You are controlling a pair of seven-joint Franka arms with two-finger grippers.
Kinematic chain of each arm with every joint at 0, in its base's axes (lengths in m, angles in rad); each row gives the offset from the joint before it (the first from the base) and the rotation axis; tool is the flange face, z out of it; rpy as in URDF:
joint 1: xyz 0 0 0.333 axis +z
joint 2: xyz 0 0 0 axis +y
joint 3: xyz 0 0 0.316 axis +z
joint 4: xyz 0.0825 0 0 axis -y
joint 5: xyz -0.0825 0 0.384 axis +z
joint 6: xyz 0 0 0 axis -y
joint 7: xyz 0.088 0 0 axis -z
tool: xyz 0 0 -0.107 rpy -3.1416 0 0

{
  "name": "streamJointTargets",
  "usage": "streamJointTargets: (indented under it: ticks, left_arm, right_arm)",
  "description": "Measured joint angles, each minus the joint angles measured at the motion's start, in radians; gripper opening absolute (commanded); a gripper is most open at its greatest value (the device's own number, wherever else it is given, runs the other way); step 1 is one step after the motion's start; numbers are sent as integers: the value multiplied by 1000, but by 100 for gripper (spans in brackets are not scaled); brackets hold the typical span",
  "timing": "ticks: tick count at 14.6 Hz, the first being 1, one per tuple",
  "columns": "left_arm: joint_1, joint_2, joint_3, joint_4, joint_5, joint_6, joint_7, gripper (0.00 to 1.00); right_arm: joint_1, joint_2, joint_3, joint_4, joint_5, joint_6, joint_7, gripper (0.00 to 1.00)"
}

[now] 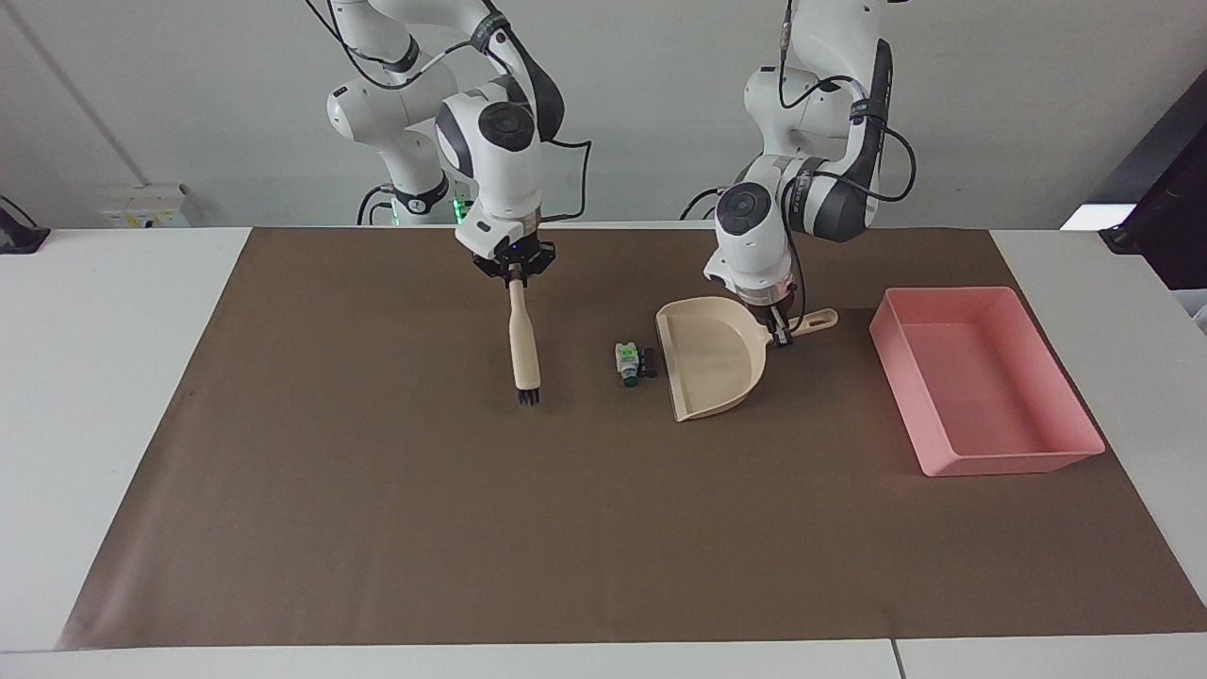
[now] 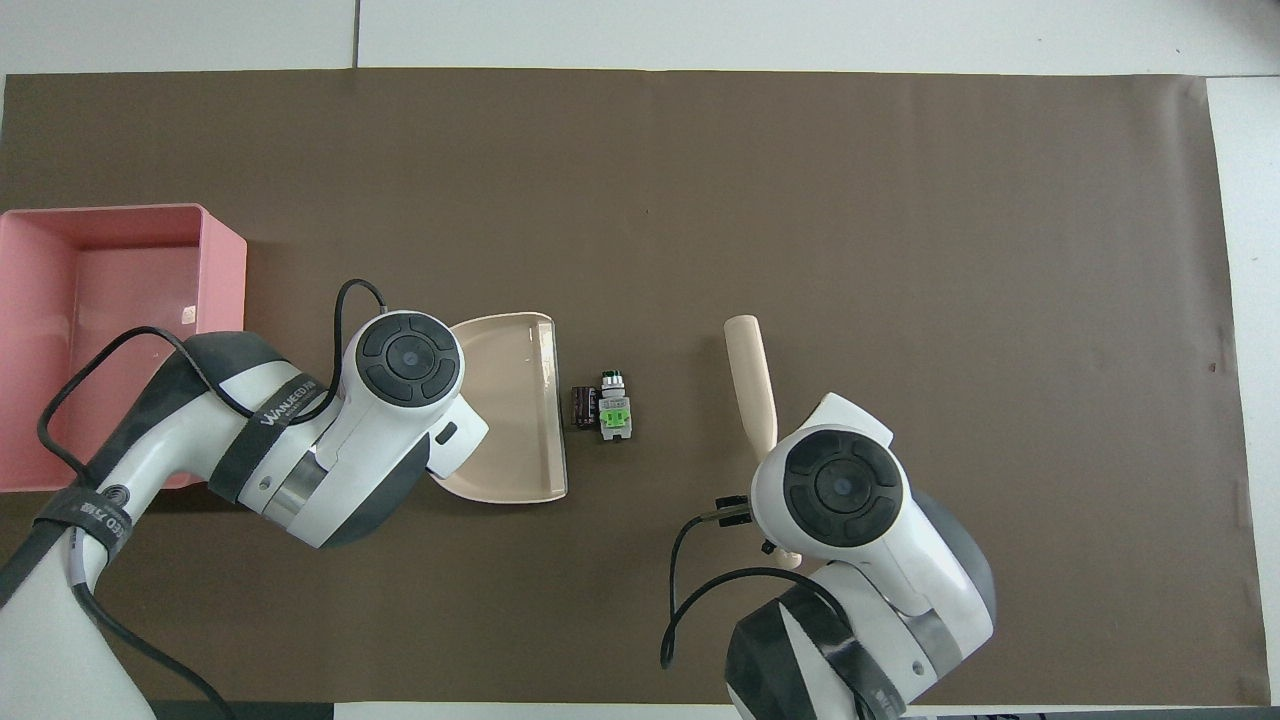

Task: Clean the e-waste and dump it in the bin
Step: 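Lift the brush with the right gripper and carry it toward the dustpan, then sweep the small e-waste items into the dustpan with the right gripper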

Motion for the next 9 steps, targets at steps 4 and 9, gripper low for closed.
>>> streamJointTargets:
  ticks: [4, 9]
  left_arm:
    - [0, 0, 0, -5, 0, 1, -2, 0]
    - [-1, -3, 0, -20, 1, 20, -3, 0]
  right_arm:
    - [55, 52, -2, 1, 9, 55, 14, 0]
    - [105, 119, -3, 55, 10, 75, 24, 0]
